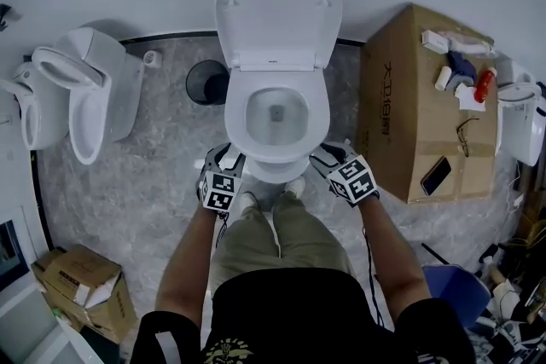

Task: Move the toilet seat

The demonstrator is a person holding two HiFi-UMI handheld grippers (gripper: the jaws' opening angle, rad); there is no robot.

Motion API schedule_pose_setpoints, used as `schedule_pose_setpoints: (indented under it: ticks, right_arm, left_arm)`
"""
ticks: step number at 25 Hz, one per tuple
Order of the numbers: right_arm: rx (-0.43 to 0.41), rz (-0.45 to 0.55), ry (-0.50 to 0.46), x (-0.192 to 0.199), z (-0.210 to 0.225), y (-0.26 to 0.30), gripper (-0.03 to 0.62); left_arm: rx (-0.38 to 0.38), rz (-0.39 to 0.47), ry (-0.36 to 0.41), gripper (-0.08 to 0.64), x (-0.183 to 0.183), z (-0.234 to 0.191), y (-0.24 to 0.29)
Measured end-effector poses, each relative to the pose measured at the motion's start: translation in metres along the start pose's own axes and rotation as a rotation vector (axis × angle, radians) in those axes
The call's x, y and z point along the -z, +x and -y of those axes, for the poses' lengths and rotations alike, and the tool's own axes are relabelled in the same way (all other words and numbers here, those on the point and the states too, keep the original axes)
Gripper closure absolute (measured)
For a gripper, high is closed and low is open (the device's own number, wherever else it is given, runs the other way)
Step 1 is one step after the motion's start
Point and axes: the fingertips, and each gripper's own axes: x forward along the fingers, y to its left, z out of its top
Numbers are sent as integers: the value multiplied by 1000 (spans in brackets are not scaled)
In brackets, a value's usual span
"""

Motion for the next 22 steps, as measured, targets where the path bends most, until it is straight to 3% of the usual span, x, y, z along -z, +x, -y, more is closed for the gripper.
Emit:
schedule_pose_setpoints:
  ticks: [10,22]
  right_arm:
    - [-16,83,18,-39,14,-12,390]
    - [65,165,20,-94,32,-25,390]
  left_arm:
    - [-53,57,-49,379,-26,-1,-10]
    - [-18,128,-4,380,-66,-1,-26]
